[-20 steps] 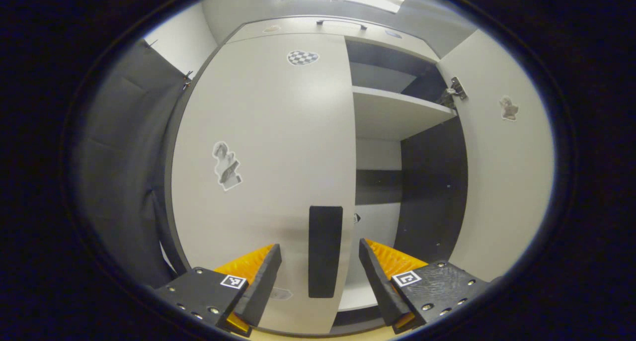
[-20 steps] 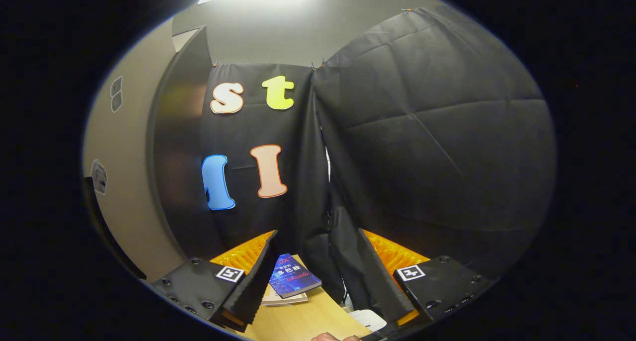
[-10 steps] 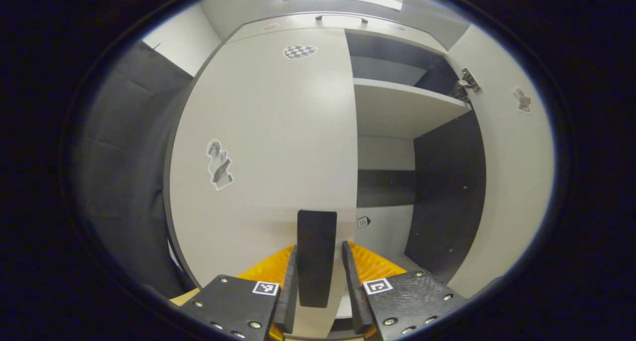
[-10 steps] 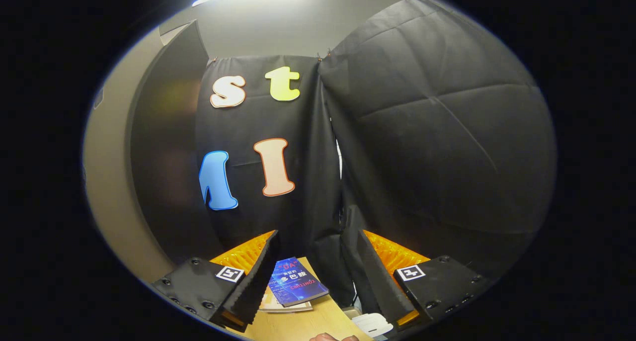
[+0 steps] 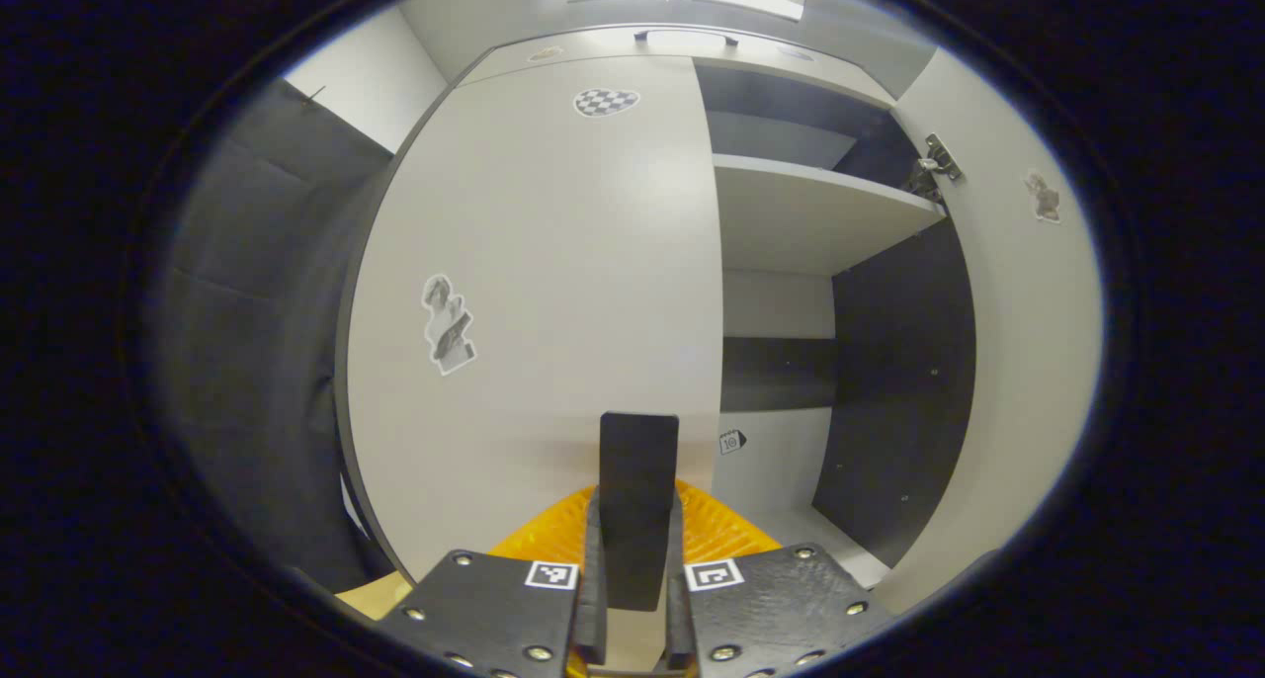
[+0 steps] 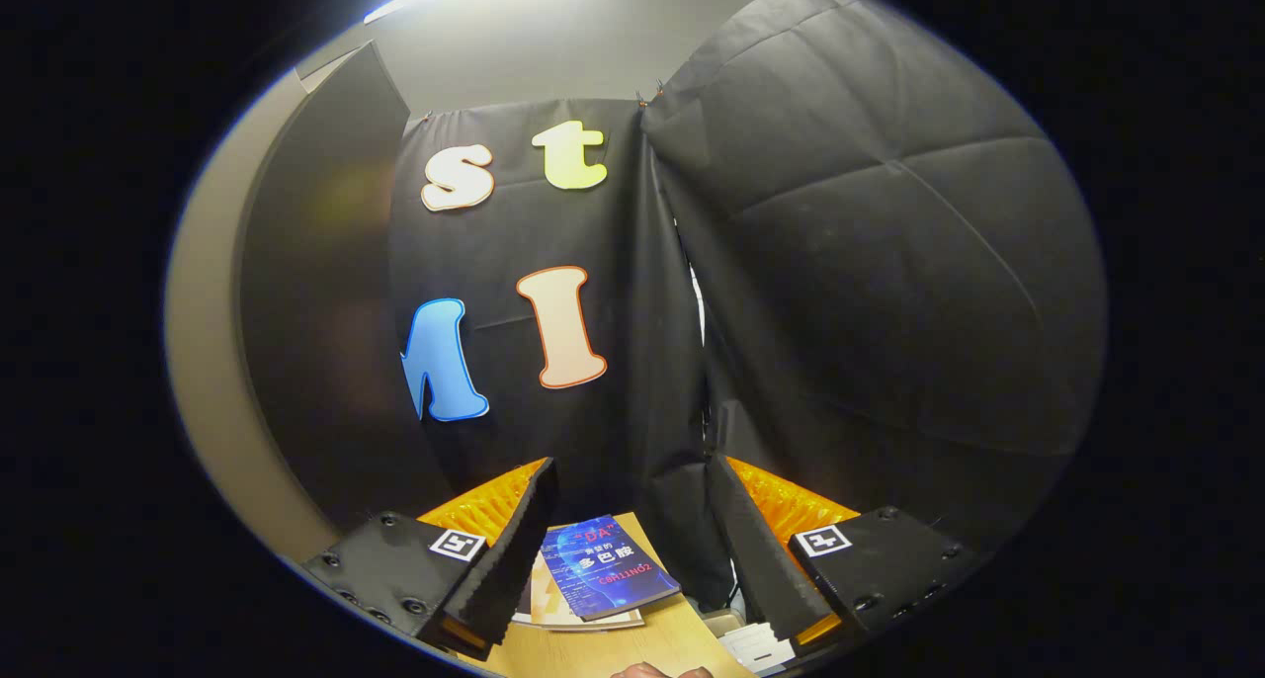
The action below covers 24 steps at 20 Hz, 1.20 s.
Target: Open the right door of the double-door shoe cabinet with the right hand, and open the left door with the left hand.
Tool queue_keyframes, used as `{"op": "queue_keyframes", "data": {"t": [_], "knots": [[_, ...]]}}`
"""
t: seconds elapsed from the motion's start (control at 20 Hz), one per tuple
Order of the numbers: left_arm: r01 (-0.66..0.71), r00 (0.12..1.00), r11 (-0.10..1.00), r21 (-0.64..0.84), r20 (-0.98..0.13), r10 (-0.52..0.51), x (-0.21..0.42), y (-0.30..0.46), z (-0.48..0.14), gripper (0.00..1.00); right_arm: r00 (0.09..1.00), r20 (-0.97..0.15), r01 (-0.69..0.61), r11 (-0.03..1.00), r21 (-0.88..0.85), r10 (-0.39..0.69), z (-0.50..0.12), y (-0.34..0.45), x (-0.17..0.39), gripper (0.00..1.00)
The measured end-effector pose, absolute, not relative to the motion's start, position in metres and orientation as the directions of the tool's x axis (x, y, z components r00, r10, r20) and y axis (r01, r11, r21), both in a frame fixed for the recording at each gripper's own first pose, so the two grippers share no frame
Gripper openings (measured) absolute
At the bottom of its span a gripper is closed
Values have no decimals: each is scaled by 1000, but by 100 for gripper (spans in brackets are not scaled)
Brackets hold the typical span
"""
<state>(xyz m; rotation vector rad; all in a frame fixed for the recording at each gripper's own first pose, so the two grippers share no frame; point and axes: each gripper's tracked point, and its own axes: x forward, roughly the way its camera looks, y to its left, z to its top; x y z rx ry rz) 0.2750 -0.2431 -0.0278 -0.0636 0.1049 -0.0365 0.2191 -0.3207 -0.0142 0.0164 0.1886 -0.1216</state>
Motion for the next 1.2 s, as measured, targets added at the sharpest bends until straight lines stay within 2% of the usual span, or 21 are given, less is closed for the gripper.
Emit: {"op": "queue_keyframes", "data": {"t": [0.2, 0.5, 0.8, 1.2], "knots": [[41, 992, 998, -48, -115, -46, 275, -244, -29, 5, 975, -195, 108, 994, 21, -102, -19, -319, 219, 98], [53, 991, 997, -56, -123, -60, 274, -244, -31, 6, 974, -203, 106, 994, 18, -100, -21, -316, 201, 98], [81, 988, 994, -75, -126, -90, 266, -243, -30, 6, 972, -187, 144, 990, 2, -141, -13, -321, 170, 98], [195, 971, 974, -112, -120, -208, 236, -234, -20, 5, 972, -166, 176, 983, 46, -166, 2, -288, 125, 98]]}}
